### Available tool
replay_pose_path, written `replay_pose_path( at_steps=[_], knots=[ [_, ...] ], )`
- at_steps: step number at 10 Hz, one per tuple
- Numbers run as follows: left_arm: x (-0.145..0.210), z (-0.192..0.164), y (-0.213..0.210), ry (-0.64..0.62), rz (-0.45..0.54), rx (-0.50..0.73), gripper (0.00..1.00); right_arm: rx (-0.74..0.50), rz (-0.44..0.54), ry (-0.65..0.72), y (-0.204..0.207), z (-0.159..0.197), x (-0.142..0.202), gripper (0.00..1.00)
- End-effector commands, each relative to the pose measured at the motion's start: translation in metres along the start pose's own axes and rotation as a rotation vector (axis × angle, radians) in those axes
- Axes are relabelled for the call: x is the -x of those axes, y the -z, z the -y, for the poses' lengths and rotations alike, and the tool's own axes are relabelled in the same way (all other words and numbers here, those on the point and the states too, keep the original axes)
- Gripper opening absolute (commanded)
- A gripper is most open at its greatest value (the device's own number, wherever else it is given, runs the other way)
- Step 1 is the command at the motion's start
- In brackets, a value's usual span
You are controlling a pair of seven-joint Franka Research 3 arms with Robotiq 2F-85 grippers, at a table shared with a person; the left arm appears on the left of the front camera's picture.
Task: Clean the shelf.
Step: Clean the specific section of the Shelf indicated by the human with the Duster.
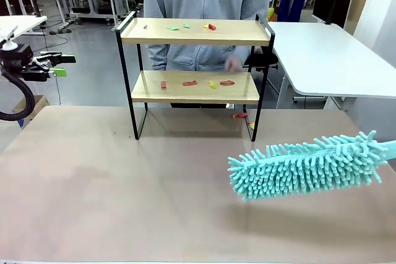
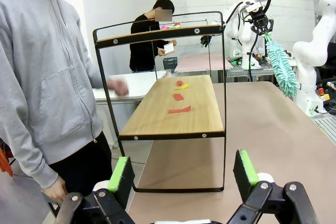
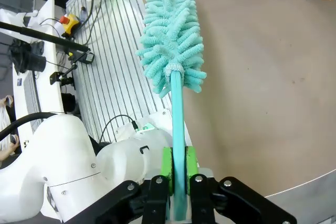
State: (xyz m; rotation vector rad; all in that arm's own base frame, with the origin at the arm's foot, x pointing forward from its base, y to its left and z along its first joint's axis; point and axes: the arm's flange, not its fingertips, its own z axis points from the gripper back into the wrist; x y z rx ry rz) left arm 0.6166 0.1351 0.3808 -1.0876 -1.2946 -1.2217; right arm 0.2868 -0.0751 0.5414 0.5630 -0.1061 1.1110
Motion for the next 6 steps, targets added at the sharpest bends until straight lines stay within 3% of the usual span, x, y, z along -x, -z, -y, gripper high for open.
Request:
replay_pose_path(
  at_steps=[1, 6],
  knots=[
    [-0.0013, 0.002, -0.0002, 0.01, -0.002, 0.003, 1.0, -0.008, 0.026, -0.009, 0.0005, -0.0007, -0.0009, 0.13],
    [-0.0013, 0.002, -0.0002, 0.01, -0.002, 0.003, 1.0, -0.008, 0.026, -0.009, 0.0005, -0.0007, -0.0009, 0.13]
  ],
)
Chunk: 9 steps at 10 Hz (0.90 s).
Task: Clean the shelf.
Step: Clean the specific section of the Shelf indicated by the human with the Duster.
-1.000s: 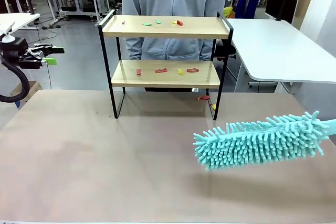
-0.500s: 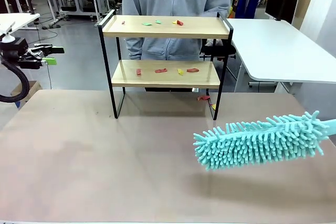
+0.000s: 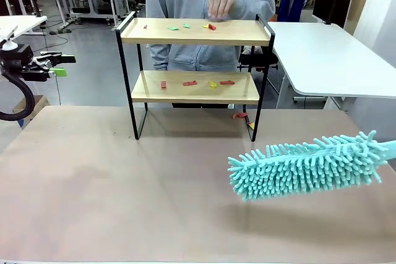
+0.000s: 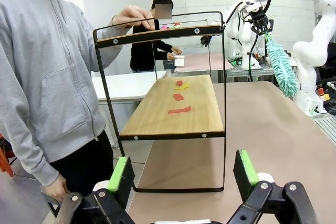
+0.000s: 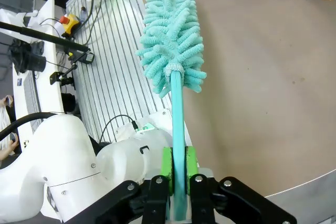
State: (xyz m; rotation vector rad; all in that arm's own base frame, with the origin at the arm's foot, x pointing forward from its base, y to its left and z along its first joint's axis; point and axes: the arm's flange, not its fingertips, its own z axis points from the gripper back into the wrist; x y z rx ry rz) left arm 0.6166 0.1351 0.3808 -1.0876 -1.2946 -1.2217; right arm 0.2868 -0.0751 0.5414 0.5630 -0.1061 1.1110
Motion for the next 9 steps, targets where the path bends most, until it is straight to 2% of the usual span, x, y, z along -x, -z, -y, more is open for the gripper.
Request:
replay_pose_path(
  at_steps=[1, 9],
  knots=[
    [-0.0013, 0.002, -0.0002, 0.01, -0.002, 0.003, 1.0, -0.008, 0.026, -0.009, 0.0005, -0.0007, -0.0009, 0.13],
    [-0.0013, 0.002, -0.0002, 0.01, -0.002, 0.003, 1.0, -0.008, 0.026, -0.009, 0.0005, -0.0007, -0.0009, 0.13]
  ],
)
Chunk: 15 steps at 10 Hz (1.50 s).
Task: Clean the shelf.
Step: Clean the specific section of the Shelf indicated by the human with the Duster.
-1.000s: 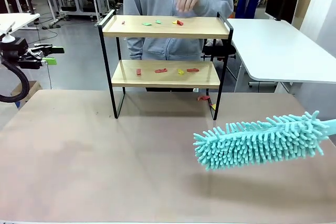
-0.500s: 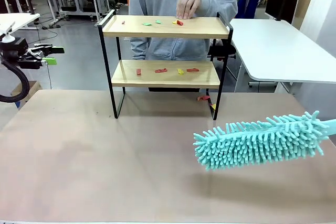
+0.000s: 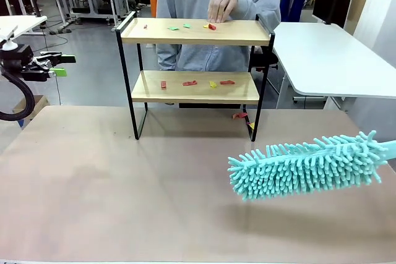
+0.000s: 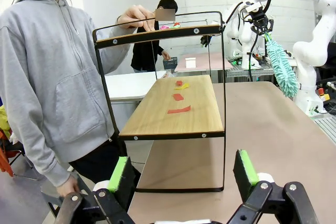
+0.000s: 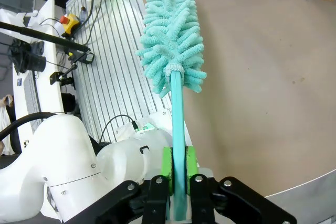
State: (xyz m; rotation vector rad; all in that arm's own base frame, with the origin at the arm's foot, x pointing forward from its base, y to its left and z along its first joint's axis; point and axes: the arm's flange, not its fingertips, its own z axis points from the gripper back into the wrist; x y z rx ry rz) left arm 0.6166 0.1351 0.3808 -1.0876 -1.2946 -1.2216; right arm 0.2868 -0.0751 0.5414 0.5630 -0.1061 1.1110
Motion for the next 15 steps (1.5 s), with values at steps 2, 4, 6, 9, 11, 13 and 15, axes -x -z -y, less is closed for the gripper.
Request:
replay_pose_path(
  at_steps=[2, 4, 6, 9, 11, 13, 15],
  knots=[
    [-0.001, 0.002, 0.0, 0.01, -0.002, 0.003, 1.0, -0.008, 0.026, -0.009, 0.0, -0.001, -0.001, 0.13],
    [-0.001, 0.002, 0.0, 0.01, -0.002, 0.003, 1.0, -0.008, 0.026, -0.009, 0.0, -0.001, -0.001, 0.13],
    [-0.001, 0.002, 0.0, 0.01, -0.002, 0.003, 1.0, 0.028, 0.059, 0.048, -0.008, -0.006, -0.014, 0.13],
    [-0.001, 0.002, 0.0, 0.01, -0.002, 0.003, 1.0, 0.109, 0.174, 0.086, -0.022, -0.042, -0.074, 0.13],
    [-0.001, 0.002, 0.0, 0.01, -0.002, 0.003, 1.0, 0.139, 0.288, 0.125, -0.03, -0.074, -0.112, 0.13],
    [-0.001, 0.002, 0.0, 0.01, -0.002, 0.003, 1.0, 0.159, 0.391, 0.19, -0.032, -0.108, -0.156, 0.13],
    [-0.001, 0.002, 0.0, 0.01, -0.002, 0.003, 1.0, 0.051, 0.323, 0.136, -0.031, -0.124, -0.175, 0.13]
  ],
)
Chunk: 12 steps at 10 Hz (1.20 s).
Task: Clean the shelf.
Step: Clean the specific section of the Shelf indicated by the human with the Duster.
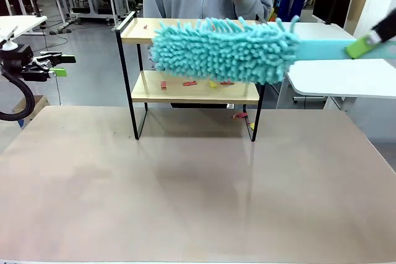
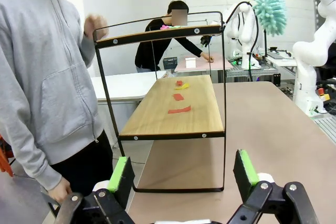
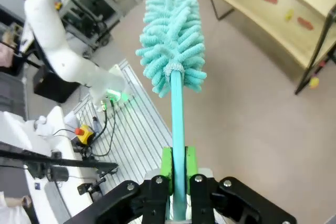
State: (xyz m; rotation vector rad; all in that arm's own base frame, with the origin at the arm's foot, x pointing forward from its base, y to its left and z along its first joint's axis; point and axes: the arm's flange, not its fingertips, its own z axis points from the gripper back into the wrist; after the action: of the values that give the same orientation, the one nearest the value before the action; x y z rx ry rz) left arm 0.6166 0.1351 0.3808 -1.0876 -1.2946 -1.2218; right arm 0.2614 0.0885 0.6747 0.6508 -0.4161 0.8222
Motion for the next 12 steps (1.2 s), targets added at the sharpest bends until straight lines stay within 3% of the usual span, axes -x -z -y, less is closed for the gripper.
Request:
replay_pose_path(
  at_steps=[1, 5, 6, 7, 9, 12],
  knots=[
    [-0.001, 0.002, 0.0, 0.01, -0.002, 0.003, 1.0, 0.019, 0.013, 0.008, -0.007, 0.014, 0.009, 0.13],
    [-0.001, 0.002, 0.0, 0.01, -0.002, 0.003, 1.0, 0.006, -0.003, 0.01, -0.006, 0.009, 0.006, 0.13],
    [-0.001, 0.002, 0.0, 0.01, -0.002, 0.003, 1.0, 0.136, -0.02, 0.153, 0.011, -0.01, -0.023, 0.13],
    [-0.001, 0.002, 0.0, 0.01, -0.002, 0.003, 1.0, 0.174, 0.063, 0.232, 0.02, -0.032, -0.054, 0.13],
    [-0.001, 0.002, 0.0, 0.01, -0.002, 0.003, 1.0, 0.317, 0.12, 0.244, 0.026, -0.062, -0.097, 0.13],
    [-0.001, 0.002, 0.0, 0.01, -0.002, 0.003, 1.0, 0.365, 0.255, 0.3, 0.037, -0.095, -0.153, 0.13]
  ],
)
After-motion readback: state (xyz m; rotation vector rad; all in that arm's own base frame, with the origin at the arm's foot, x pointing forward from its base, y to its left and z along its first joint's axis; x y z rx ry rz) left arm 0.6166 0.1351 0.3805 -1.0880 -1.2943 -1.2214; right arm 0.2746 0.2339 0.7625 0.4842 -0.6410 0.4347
